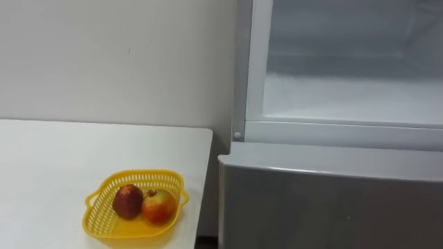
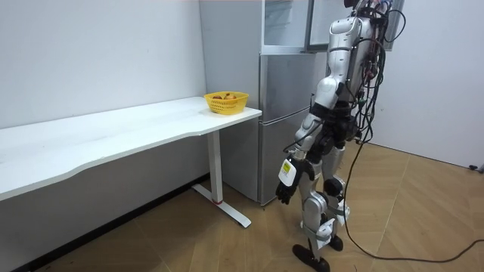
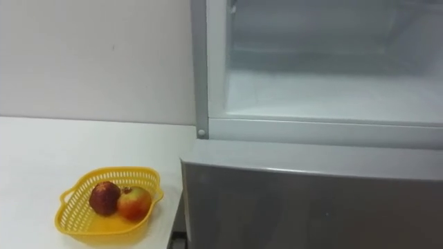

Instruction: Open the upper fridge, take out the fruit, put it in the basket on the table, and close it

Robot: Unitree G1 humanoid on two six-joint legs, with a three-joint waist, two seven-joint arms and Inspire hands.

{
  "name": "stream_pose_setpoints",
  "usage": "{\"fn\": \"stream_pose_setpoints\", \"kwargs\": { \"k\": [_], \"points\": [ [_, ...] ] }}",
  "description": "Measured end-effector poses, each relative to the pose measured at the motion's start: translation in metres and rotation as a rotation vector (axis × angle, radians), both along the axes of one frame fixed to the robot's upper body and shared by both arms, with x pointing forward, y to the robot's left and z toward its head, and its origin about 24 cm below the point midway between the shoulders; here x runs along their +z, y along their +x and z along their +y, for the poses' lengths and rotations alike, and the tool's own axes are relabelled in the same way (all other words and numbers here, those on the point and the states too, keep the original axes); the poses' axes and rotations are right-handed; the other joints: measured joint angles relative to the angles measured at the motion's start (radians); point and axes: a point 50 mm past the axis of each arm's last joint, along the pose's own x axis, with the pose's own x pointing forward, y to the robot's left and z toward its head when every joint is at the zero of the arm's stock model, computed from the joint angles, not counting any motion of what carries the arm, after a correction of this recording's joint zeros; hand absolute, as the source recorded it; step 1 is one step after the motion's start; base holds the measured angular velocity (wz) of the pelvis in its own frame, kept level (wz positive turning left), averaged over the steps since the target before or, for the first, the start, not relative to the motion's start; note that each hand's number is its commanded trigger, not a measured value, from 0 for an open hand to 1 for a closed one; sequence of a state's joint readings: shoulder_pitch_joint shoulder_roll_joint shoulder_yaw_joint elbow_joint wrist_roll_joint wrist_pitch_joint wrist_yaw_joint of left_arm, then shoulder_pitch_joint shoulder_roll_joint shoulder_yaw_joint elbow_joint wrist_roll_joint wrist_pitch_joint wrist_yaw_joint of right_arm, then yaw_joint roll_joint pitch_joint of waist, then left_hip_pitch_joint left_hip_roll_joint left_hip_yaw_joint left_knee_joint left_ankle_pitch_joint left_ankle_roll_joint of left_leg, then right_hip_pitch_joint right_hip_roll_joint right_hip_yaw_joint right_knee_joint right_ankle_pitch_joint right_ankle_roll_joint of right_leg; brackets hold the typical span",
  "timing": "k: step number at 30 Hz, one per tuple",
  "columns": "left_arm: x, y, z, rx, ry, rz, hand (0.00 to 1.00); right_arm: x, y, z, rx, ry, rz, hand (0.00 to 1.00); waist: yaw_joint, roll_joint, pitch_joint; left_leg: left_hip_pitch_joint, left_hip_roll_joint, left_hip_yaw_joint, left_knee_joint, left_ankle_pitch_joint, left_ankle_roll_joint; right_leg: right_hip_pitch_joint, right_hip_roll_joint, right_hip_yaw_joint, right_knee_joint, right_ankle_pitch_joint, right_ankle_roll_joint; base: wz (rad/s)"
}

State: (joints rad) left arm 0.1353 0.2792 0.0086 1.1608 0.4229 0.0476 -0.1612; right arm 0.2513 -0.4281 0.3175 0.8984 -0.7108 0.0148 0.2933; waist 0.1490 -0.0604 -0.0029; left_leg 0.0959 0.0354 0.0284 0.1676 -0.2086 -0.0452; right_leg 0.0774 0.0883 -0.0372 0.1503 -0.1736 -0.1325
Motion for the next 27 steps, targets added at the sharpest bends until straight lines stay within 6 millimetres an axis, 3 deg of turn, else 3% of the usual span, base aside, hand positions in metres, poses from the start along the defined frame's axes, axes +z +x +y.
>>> {"fn": "stream_pose_setpoints", "kwargs": {
  "k": [2, 3, 4, 8, 11, 14, 15, 17, 21, 24, 26, 27],
  "points": [
    [-0.002, -0.016, -0.001, 0.079, 0.008, 0.018, 0.00, -0.002, -0.023, -0.017, -0.400, -0.018, -0.042, 0.00, -0.046, 0.000, 0.0042, 0.020, -0.002, 0.002, -0.002, -0.001, 0.002, 0.020, -0.001, 0.005, -0.001, -0.003, 0.003, 0.00],
    [-0.002, -0.019, -0.001, 0.100, 0.012, 0.021, 0.00, -0.002, -0.026, -0.021, -0.512, -0.024, -0.074, 0.00, -0.057, 0.001, 0.0045, 0.022, -0.002, 0.002, -0.001, -0.004, 0.006, 0.024, -0.001, 0.006, -0.001, -0.005, 0.003, 0.00],
    [-0.002, -0.025, 0.000, 0.149, 0.017, 0.019, 0.00, -0.001, -0.033, -0.030, -0.752, -0.035, -0.141, 0.00, -0.084, -0.004, 0.0021, 0.025, -0.003, 0.001, 0.001, -0.005, 0.008, 0.027, -0.001, 0.006, 0.000, -0.008, 0.005, 0.00],
    [0.001, -0.052, 0.010, 0.356, 0.066, 0.024, 0.00, 0.014, -0.047, -0.064, -1.513, -0.120, -0.506, 0.00, -0.149, -0.008, 0.0072, 0.055, -0.004, 0.015, -0.004, -0.005, 0.008, 0.043, 0.000, 0.025, 0.003, -0.011, 0.008, -0.13],
    [0.003, -0.067, 0.015, 0.469, 0.130, 0.015, 0.00, 0.024, -0.052, -0.080, -1.950, -0.199, -0.745, 0.00, -0.203, -0.024, 0.0071, 0.063, -0.007, 0.018, 0.000, -0.006, 0.010, 0.053, 0.000, 0.033, 0.006, -0.021, 0.012, 0.03],
    [0.006, -0.073, 0.019, 0.508, 0.180, 0.002, 0.00, 0.041, -0.040, -0.101, -2.204, -0.291, -0.991, 0.00, -0.237, -0.031, 0.0064, 0.052, -0.010, 0.023, 0.005, -0.008, 0.013, 0.032, -0.002, 0.042, 0.024, -0.024, 0.015, -0.09],
    [0.007, -0.073, 0.020, 0.509, 0.194, -0.005, 0.00, 0.047, -0.035, -0.107, -2.234, -0.304, -1.052, 0.00, -0.240, -0.039, 0.0011, 0.050, -0.010, 0.024, 0.006, -0.008, 0.013, 0.026, -0.002, 0.045, 0.028, -0.024, 0.015, -0.19],
    [0.011, -0.077, 0.027, 0.536, 0.248, -0.025, 0.00, 0.074, -0.012, -0.130, -2.323, -0.345, -1.279, 0.00, -0.264, -0.035, 0.0033, 0.040, -0.012, 0.025, 0.021, -0.014, 0.023, 0.019, -0.003, 0.052, 0.038, -0.024, 0.017, -0.10],
    [0.014, -0.069, 0.033, 0.530, 0.290, -0.075, 0.00, 0.122, 0.020, -0.159, -2.312, -0.466, -1.543, 0.00, -0.284, -0.035, 0.0023, 0.034, -0.016, 0.026, 0.031, -0.016, 0.026, 0.019, -0.009, 0.048, 0.037, -0.025, 0.023, 0.01],
    [0.015, -0.067, 0.034, 0.523, 0.305, -0.083, 0.00, 0.172, 0.044, -0.169, -2.159, -0.565, -1.830, 0.00, -0.279, -0.033, 0.0021, 0.032, -0.017, 0.026, 0.030, -0.016, 0.026, 0.011, -0.008, 0.055, 0.039, -0.026, 0.025, -0.04],
    [0.015, -0.066, 0.033, 0.506, 0.307, -0.082, 0.00, 0.216, 0.058, -0.168, -1.965, -0.629, -2.076, 0.00, -0.277, -0.032, 0.0022, 0.030, -0.018, 0.026, 0.030, -0.016, 0.026, 0.008, -0.008, 0.051, 0.039, -0.025, 0.025, 0.05],
    [0.015, -0.067, 0.033, 0.504, 0.306, -0.081, 0.00, 0.226, 0.060, -0.167, -1.917, -0.639, -2.136, 0.00, -0.276, -0.032, 0.0022, 0.030, -0.018, 0.026, 0.030, -0.016, 0.026, 0.008, -0.007, 0.051, 0.038, -0.025, 0.025, 0.04]
  ]
}}
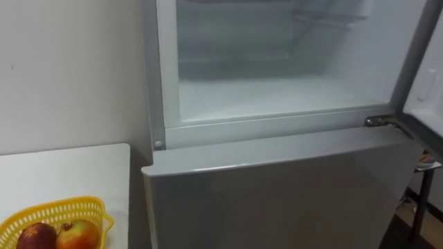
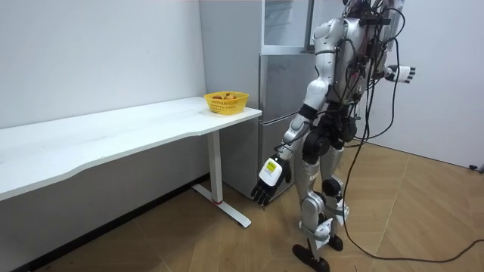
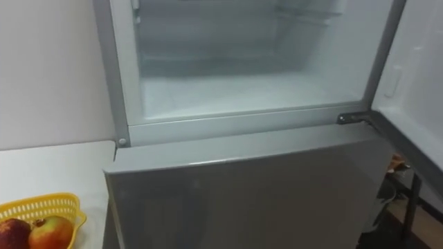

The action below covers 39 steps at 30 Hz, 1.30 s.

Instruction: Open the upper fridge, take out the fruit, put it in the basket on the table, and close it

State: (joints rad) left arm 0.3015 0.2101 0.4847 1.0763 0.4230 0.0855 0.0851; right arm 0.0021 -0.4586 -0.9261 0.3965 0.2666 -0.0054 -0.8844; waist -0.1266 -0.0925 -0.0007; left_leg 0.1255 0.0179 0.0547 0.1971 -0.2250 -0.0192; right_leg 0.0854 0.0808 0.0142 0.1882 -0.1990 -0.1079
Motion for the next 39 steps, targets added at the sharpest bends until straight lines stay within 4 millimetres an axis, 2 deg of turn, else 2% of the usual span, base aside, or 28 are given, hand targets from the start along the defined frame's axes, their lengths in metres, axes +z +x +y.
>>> {"fn": "stream_pose_setpoints", "kwargs": {
  "k": [2, 3, 5, 9, 11, 14, 17, 21, 32, 39],
  "points": [
    [-0.001, -0.001, -0.002, -0.022, -0.011, 0.011, 0.00, 0.039, 0.007, 0.008, -0.016, -0.228, 0.049, 0.00, 0.016, 0.000, 0.0000, -0.003, 0.000, 0.001, 0.001, 0.000, 0.000, -0.002, 0.001, 0.003, 0.002, 0.000, -0.001, -0.02],
    [-0.001, -0.001, -0.003, -0.025, -0.014, 0.013, 0.00, 0.048, 0.009, 0.011, -0.019, -0.287, 0.067, 0.00, 0.019, 0.000, 0.0000, -0.002, 0.000, 0.001, 0.001, 0.000, 0.000, -0.002, 0.001, 0.003, 0.001, 0.001, -0.001, -0.04],
    [-0.002, 0.001, -0.004, -0.039, -0.024, 0.016, 0.00, 0.081, 0.017, 0.028, -0.016, -0.502, 0.092, 0.00, 0.032, -0.001, 0.0003, 0.000, 0.001, 0.000, -0.004, 0.000, 0.000, -0.001, 0.000, 0.000, 0.000, 0.001, -0.002, 0.00],
    [-0.003, 0.003, -0.006, -0.059, -0.042, 0.021, 0.00, 0.105, 0.022, 0.051, 0.005, -0.735, 0.175, 0.00, 0.053, -0.004, 0.0013, 0.010, 0.002, 0.000, -0.018, 0.000, 0.000, 0.002, 0.002, 0.000, 0.000, -0.001, -0.003, -0.01],
    [-0.003, 0.004, -0.007, -0.064, -0.046, 0.018, 0.00, 0.117, 0.028, 0.064, 0.026, -0.837, 0.186, 0.00, 0.054, -0.015, 0.0048, 0.007, 0.002, -0.002, -0.021, 0.000, 0.000, 0.000, 0.002, -0.002, -0.002, -0.001, -0.003, 0.04],
    [-0.005, 0.005, -0.009, -0.085, -0.061, 0.020, 0.00, 0.124, 0.036, 0.074, 0.065, -0.929, 0.211, 0.00, 0.052, -0.039, 0.0121, 0.004, 0.002, -0.004, -0.020, 0.000, 0.000, -0.001, -0.002, -0.019, -0.003, -0.002, -0.002, 0.08],
    [-0.006, 0.005, -0.011, -0.099, -0.091, 0.015, 0.00, 0.126, 0.039, 0.078, 0.086, -0.997, 0.281, 0.00, 0.052, -0.052, 0.0101, -0.004, 0.001, -0.002, -0.020, 0.000, 0.000, -0.011, -0.003, -0.020, -0.003, -0.001, 0.000, 0.03],
    [-0.006, 0.003, -0.011, -0.104, -0.112, 0.022, 0.00, 0.130, 0.047, 0.092, 0.121, -1.109, 0.358, 0.00, 0.053, -0.047, 0.0058, -0.009, 0.001, -0.001, -0.016, 0.000, 0.000, -0.016, -0.003, -0.019, -0.001, 0.003, 0.001, -0.07],
    [-0.005, 0.004, -0.009, -0.144, -0.152, 0.006, 0.00, 0.133, 0.061, 0.109, 0.216, -1.222, 0.441, 0.00, 0.060, -0.038, 0.0066, -0.011, 0.003, -0.003, -0.008, 0.001, 0.001, -0.014, -0.003, -0.025, 0.001, 0.011, 0.002, 0.01],
    [-0.006, 0.013, -0.009, -0.222, -0.186, 0.016, 0.00, 0.137, 0.076, 0.122, 0.337, -1.298, 0.461, 0.00, 0.079, -0.035, 0.0075, -0.010, 0.002, -0.009, -0.008, 0.003, 0.005, -0.004, -0.005, -0.034, -0.001, 0.012, 0.003, 0.04]
  ]
}}
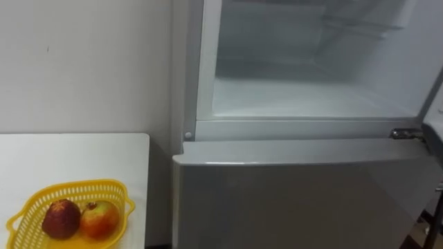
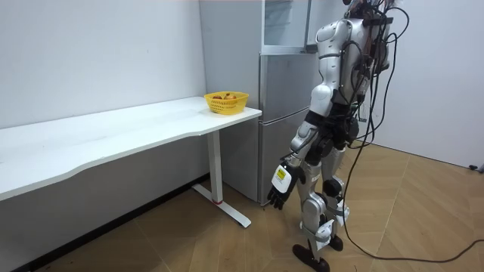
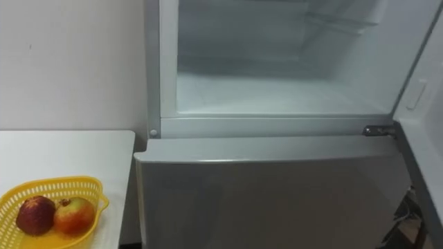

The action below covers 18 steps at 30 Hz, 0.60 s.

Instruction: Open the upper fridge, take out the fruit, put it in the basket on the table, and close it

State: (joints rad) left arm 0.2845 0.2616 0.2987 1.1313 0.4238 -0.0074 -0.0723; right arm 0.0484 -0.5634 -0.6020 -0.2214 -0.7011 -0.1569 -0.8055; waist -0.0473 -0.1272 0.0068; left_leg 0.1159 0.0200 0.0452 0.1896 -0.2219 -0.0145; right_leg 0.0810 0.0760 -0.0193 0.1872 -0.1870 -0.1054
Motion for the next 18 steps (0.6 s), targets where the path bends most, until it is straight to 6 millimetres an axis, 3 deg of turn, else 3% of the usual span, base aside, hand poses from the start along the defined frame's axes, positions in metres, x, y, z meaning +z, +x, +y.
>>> {"fn": "stream_pose_setpoints", "kwargs": {
  "k": [12, 18],
  "points": [
    [-0.002, 0.013, -0.004, -0.049, -0.022, -0.017, 0.00, -0.011, 0.024, 0.027, 0.147, -0.052, 0.195, 0.00, 0.033, -0.026, -0.0007, -0.009, -0.001, -0.019, 0.009, 0.000, 0.000, 0.008, -0.002, -0.017, -0.010, -0.001, -0.001, 0.06],
    [-0.003, 0.016, -0.004, -0.063, -0.038, -0.011, 0.00, -0.023, 0.033, 0.043, 0.233, -0.090, 0.274, 0.00, 0.081, -0.032, -0.0003, 0.000, -0.003, -0.024, 0.008, 0.000, 0.000, 0.030, -0.002, -0.020, -0.031, 0.004, -0.002, 0.03]
  ]
}}
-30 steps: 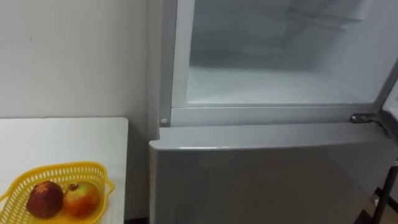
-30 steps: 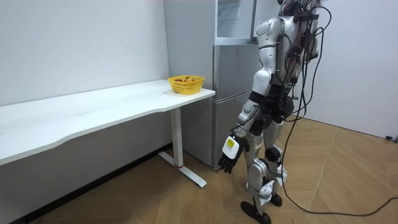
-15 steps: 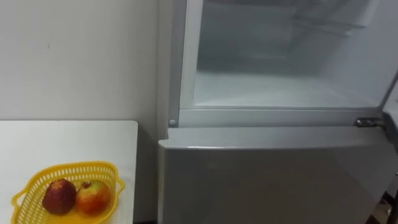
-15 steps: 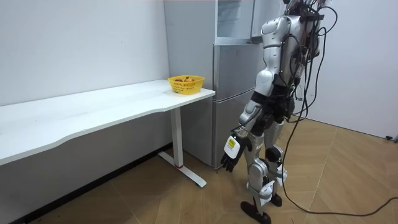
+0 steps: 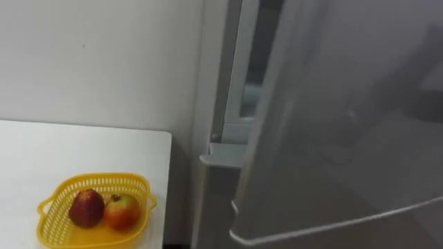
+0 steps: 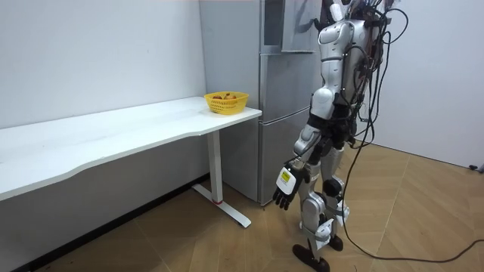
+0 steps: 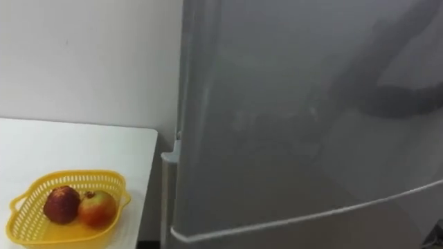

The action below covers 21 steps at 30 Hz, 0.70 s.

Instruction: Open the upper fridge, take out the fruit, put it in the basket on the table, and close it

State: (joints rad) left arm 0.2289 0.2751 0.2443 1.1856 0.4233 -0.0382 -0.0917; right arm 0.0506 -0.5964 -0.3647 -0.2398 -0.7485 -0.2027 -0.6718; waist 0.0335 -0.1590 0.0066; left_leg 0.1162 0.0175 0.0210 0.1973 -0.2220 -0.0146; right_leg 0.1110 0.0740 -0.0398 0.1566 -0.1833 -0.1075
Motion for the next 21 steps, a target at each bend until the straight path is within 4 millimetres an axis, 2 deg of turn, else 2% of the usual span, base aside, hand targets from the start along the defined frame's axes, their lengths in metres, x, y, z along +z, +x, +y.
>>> {"fn": "stream_pose_setpoints", "kwargs": {
  "k": [4, 5, 10, 13, 21],
  "points": [
    [0.001, 0.004, 0.003, -0.015, 0.006, -0.002, 0.00, -0.012, 0.006, 0.012, 0.081, -0.009, 0.074, 0.00, 0.011, 0.003, 0.0014, 0.001, -0.003, -0.012, 0.000, 0.000, 0.000, 0.010, -0.003, -0.018, -0.010, 0.001, 0.000, 0.14],
    [0.001, 0.005, 0.002, -0.016, 0.005, -0.004, 0.00, -0.013, 0.006, 0.014, 0.091, -0.014, 0.081, 0.00, 0.020, 0.007, 0.0038, -0.001, -0.003, -0.012, 0.000, 0.000, 0.000, 0.012, -0.004, -0.020, -0.013, 0.001, 0.000, 0.04],
    [0.000, 0.004, 0.002, -0.015, 0.004, 0.002, 0.00, -0.021, 0.009, 0.009, 0.080, -0.006, 0.141, 0.00, 0.020, 0.013, 0.0043, 0.002, -0.005, -0.017, 0.000, 0.000, 0.000, 0.028, -0.006, -0.028, -0.018, 0.001, 0.000, 0.04],
    [0.000, 0.010, 0.002, -0.020, 0.002, -0.011, 0.00, -0.021, 0.010, 0.009, 0.083, -0.005, 0.149, 0.00, 0.023, 0.014, 0.0031, 0.002, -0.005, -0.016, 0.002, 0.000, 0.000, 0.020, -0.006, -0.030, -0.019, 0.000, 0.001, 0.05],
    [0.000, 0.009, 0.002, -0.023, 0.003, -0.010, 0.00, -0.021, 0.009, 0.009, 0.098, 0.006, 0.148, 0.00, 0.025, 0.022, 0.0014, -0.001, -0.005, -0.014, 0.001, 0.000, 0.000, 0.019, -0.006, -0.029, -0.014, 0.001, 0.001, 0.00]
  ]
}}
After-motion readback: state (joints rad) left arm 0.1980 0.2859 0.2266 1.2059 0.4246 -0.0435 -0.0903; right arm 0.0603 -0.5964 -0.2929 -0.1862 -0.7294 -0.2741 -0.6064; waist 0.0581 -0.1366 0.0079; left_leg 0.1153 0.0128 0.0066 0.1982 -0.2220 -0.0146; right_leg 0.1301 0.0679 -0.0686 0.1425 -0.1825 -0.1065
